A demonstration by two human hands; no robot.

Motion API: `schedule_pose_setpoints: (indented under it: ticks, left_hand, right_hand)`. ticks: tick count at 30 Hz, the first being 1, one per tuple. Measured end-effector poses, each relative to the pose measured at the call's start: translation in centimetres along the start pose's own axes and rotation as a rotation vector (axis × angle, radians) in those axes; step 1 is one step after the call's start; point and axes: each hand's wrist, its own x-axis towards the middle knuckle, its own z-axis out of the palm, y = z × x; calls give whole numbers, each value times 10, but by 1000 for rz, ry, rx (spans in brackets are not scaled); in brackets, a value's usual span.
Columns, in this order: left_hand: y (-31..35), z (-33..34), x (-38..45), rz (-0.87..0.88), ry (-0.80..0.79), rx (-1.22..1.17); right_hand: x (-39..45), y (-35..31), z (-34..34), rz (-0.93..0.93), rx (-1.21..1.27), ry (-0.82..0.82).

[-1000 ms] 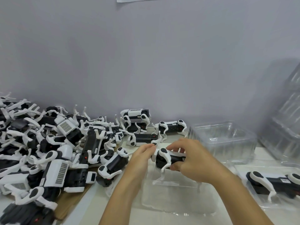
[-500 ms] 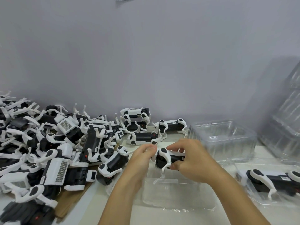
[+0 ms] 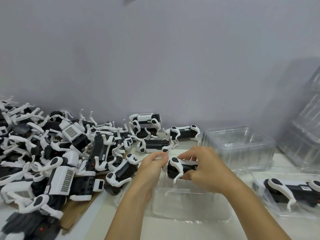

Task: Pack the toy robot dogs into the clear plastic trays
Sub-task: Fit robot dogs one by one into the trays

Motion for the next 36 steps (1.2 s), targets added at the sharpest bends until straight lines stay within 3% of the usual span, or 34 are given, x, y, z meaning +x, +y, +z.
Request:
schedule_pose_setpoints:
  ticks: [15,23,31,36]
  left_hand:
    - [-1,-2,-2,32,34,100]
    - [2,-4,0,-56,15,81]
    - [5,-3,-3,-43,39,118]
    - [15,-5,-9,121,24,381]
  right_hand:
    - [0,-1,5,-1,-82,11]
    - [-1,-6,0,29,-23,-5]
    - [-2,-11,3,74,-162,-37]
    - [-2,-12,1,94,-139,-44]
